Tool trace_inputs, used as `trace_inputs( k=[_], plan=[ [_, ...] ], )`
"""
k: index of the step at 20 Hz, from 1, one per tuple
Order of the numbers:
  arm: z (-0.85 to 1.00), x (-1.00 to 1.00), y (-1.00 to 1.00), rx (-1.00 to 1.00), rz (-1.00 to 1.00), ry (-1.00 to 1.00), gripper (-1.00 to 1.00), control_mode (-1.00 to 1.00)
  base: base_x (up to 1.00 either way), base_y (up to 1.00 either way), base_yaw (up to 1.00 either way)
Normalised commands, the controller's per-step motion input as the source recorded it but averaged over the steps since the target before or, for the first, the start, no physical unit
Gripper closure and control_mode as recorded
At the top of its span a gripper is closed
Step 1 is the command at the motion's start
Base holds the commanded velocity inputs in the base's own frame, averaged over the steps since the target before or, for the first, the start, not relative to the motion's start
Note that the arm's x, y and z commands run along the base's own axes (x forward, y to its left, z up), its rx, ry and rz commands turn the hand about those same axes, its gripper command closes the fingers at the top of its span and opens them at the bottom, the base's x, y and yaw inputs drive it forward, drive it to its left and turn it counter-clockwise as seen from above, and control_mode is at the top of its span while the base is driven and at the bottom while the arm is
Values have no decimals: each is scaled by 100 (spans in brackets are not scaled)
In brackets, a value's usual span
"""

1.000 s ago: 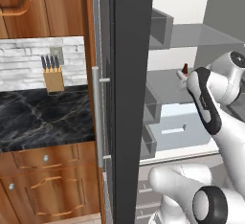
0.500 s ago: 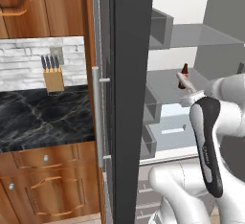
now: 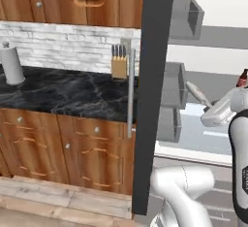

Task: Take the fish out of the fridge, briefly rinse it in the sink, and place it on the tray next to the sink.

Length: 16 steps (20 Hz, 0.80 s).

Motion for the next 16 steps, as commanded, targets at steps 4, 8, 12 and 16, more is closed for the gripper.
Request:
trace_inputs(
  k=[4,8,12,16],
  plan=[
    [0,0,0,0,0,0,100,100,-1,1,99],
    [0,0,0,0,0,0,100,100,0,2,100],
    [0,0,0,0,0,0,100,100,0,10,99],
    [0,0,0,0,0,0,100,100,-2,40,92]
  ],
)
